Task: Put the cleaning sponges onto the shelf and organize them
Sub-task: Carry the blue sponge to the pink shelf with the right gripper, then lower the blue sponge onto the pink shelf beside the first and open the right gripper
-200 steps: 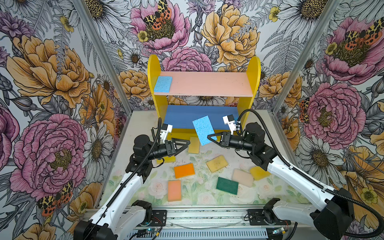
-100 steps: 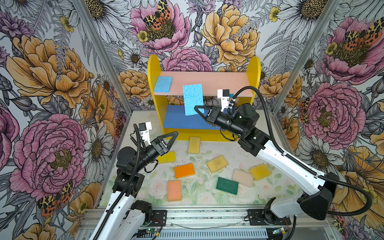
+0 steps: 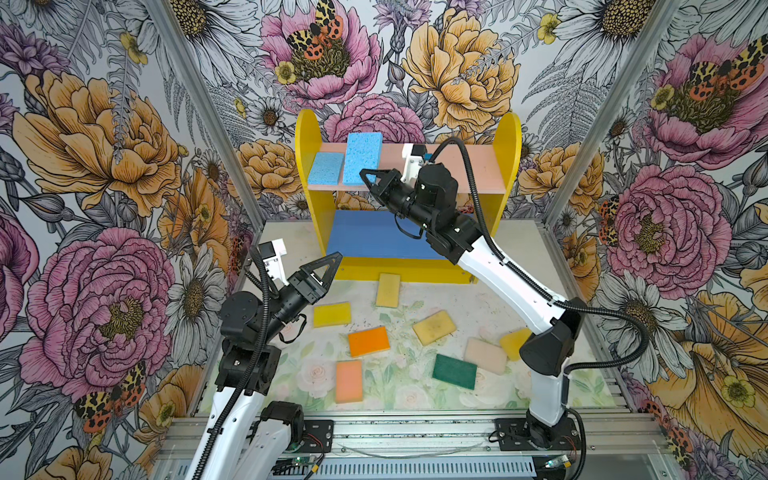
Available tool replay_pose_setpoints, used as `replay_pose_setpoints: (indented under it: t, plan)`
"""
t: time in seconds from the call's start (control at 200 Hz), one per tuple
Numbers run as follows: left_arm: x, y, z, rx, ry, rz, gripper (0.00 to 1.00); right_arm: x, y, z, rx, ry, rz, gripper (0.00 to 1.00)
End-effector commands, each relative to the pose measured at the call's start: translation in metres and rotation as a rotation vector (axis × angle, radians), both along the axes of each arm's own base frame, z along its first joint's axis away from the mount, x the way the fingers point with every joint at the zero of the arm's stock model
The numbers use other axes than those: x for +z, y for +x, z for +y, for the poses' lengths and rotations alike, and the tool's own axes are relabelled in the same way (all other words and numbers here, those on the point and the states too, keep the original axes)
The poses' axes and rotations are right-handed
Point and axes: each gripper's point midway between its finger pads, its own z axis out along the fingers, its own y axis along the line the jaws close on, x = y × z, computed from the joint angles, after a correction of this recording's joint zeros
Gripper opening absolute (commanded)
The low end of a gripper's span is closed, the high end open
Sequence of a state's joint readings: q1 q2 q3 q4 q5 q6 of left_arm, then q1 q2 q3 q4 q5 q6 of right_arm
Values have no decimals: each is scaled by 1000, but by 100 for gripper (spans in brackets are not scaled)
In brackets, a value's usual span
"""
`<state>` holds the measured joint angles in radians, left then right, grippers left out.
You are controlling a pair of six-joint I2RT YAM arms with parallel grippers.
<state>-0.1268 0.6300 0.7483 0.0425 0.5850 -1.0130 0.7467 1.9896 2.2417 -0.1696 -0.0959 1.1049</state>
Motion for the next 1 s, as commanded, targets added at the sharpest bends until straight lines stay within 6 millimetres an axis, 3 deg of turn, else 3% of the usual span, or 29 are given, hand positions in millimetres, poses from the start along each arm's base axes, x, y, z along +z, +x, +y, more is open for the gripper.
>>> replay_pose_setpoints:
  t: [0.0, 0.22, 0.455, 0.79, 0.995]
  plan:
    - [-3, -15, -1, -40, 42, 8, 99, -6, 13, 9, -26, -68, 16, 3]
    - [-17, -30, -4, -52, 109, 31, 99, -16, 32, 4, -111, -106, 14, 3]
    - [-30, -33, -5, -55, 126, 54, 99, -29, 42, 1, -123, -133, 33, 3]
    - [-37, -37, -7, -68, 145, 67, 99, -51, 59, 9, -148, -162, 50, 8]
    - [-41, -41, -8, -70, 168, 75, 99, -52, 66, 4, -208, -176, 34, 10]
